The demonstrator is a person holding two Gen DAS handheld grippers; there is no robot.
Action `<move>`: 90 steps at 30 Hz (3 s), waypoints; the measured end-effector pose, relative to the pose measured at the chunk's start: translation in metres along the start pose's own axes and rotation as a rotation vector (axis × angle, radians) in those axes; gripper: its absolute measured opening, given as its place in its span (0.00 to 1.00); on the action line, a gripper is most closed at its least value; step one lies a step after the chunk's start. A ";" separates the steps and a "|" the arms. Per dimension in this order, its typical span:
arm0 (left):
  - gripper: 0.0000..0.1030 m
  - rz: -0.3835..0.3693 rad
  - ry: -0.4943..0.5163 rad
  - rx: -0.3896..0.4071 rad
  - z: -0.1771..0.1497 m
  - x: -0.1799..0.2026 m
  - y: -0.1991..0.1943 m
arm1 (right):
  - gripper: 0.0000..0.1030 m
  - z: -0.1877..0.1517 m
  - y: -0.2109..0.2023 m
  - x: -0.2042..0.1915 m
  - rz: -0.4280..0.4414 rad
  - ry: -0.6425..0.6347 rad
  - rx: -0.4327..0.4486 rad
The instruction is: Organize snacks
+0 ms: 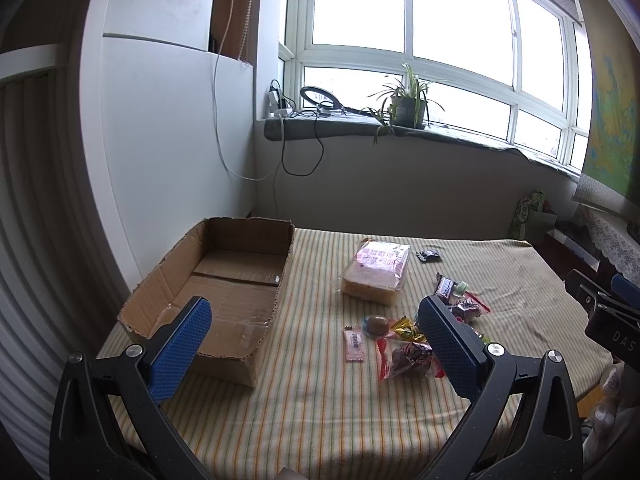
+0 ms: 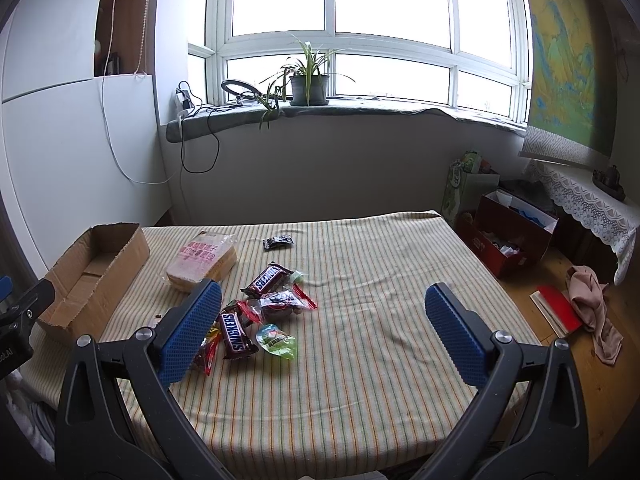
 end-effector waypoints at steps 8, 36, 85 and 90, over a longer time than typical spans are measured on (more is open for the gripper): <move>1.00 -0.002 -0.003 -0.003 -0.001 0.000 0.001 | 1.00 -0.004 0.002 0.001 0.003 0.004 -0.008; 0.93 -0.092 -0.018 -0.147 -0.036 0.008 0.025 | 1.00 -0.031 0.046 0.010 0.230 0.109 -0.170; 0.60 -0.245 0.076 -0.408 -0.102 0.085 0.111 | 0.68 -0.094 0.150 -0.053 0.507 -0.106 -0.461; 0.60 -0.220 0.083 -0.395 -0.101 0.080 0.114 | 0.68 -0.096 0.148 -0.055 0.499 -0.122 -0.459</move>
Point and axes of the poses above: each gripper's, at about its wrist camera, not at the fingertips, and y roughly the way its jaws point, x to its right, z to its top, the point moved 10 cm from there along y, roughly the way its jaws point, and after that the axes turned 5 degrees about -y, right-handed, at the moved point
